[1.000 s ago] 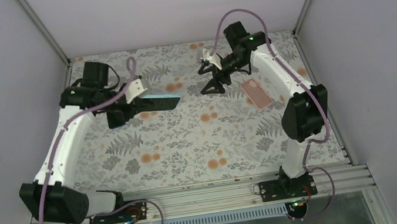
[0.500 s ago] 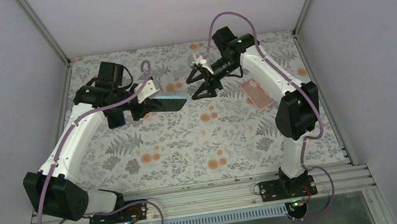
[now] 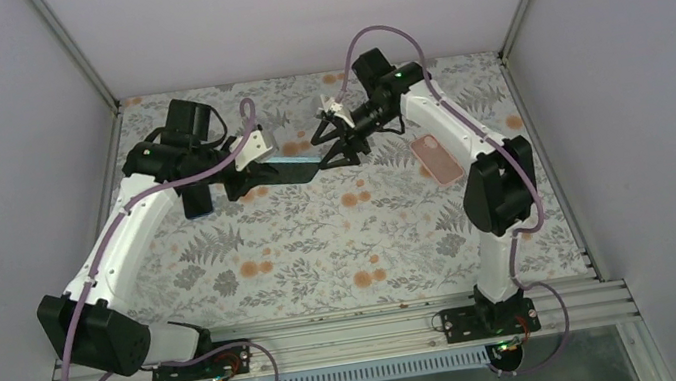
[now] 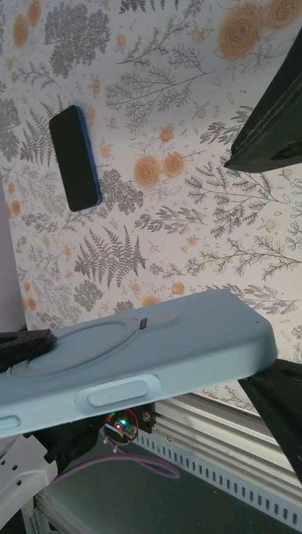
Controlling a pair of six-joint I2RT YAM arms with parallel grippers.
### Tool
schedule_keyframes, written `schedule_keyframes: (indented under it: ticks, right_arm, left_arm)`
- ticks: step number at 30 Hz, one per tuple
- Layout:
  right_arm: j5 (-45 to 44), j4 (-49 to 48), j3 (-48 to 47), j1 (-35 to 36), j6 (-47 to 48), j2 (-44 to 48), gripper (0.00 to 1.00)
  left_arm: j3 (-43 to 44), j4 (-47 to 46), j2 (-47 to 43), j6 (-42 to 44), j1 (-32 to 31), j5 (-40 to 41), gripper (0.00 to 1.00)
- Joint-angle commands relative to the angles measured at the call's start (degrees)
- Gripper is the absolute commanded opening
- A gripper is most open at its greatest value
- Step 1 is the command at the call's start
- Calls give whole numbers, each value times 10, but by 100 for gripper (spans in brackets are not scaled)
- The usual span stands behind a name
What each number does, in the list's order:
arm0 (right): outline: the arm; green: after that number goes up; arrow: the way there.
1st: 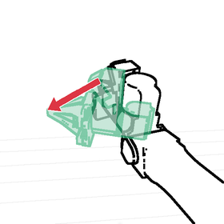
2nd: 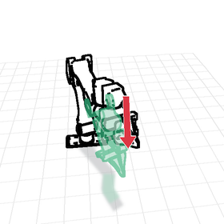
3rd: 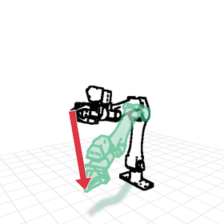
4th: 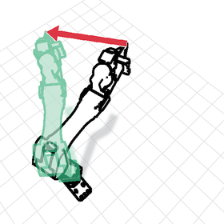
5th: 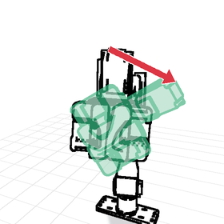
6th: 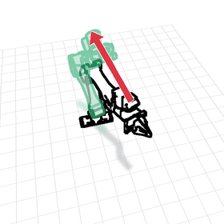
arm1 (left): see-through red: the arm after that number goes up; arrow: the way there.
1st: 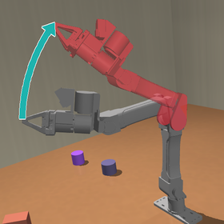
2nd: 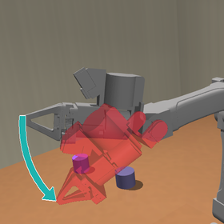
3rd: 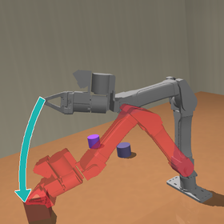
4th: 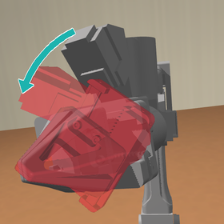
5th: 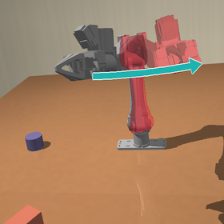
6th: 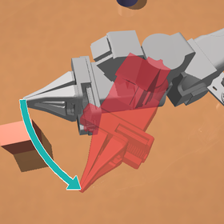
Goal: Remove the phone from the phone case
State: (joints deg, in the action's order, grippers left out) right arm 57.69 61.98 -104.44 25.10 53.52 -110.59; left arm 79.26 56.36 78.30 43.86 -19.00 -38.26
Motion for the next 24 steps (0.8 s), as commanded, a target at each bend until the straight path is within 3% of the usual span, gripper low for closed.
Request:
schedule_keyframes:
  ticks: [1, 13, 24]
  right_arm:
    - [2, -19, -11, 2, -20, -14, 75]
    - [-2, 62, -83, -1, 33, -65, 75]
    - [-123, 116, -214, 0, 87, -141, 79]
  left_arm:
    - [23, -5, -10, -6, -4, -24, 2]
    - [47, 76, -15, 27, -21, -6, 2]
    - [104, 198, -2, 46, -85, 7, 2]
